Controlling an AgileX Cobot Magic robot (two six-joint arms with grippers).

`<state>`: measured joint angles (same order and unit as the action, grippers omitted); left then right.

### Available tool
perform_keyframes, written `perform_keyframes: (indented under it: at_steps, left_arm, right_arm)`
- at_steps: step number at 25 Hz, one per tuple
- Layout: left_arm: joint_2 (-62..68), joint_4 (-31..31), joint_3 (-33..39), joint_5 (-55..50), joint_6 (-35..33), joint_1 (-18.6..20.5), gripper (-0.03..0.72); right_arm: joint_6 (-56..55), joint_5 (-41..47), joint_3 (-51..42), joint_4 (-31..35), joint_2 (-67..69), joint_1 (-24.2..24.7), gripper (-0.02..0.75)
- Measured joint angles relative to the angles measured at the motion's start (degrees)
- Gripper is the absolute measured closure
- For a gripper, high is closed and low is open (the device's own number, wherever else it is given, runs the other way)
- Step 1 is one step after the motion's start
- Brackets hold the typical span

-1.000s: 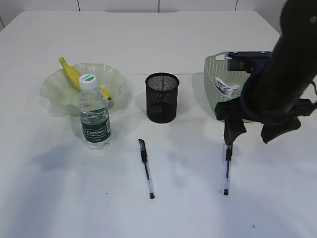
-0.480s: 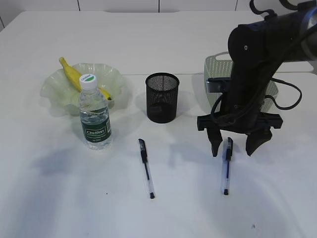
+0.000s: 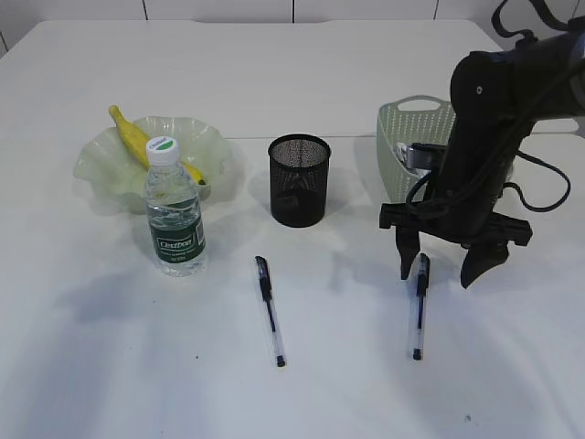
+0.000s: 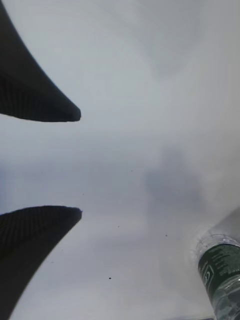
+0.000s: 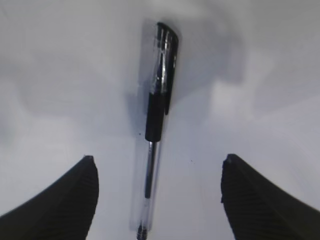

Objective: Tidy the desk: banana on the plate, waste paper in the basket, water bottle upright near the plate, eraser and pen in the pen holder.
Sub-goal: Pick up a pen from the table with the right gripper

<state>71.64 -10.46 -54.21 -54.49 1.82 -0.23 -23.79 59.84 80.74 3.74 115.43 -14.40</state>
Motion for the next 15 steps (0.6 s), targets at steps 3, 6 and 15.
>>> perform_keyframes:
  at_steps: [3,6,15]
  left_arm:
    - [0.0,0.0,0.0,0.27,0.0,0.0,0.309]
    - [0.0,0.0,0.0,0.66,0.0,0.0,0.309]
    - [0.0,0.0,0.0,0.69,0.0,0.0,0.309]
  right_arm:
    - [-1.67,-2.1,0.0,0.18,0.0,0.0,0.168]
    - [-3.11,-3.6,0.0,0.32,0.13,0.0,0.168]
    - [-4.29,-3.82,0.97,0.92,3.58,0.0,0.169]
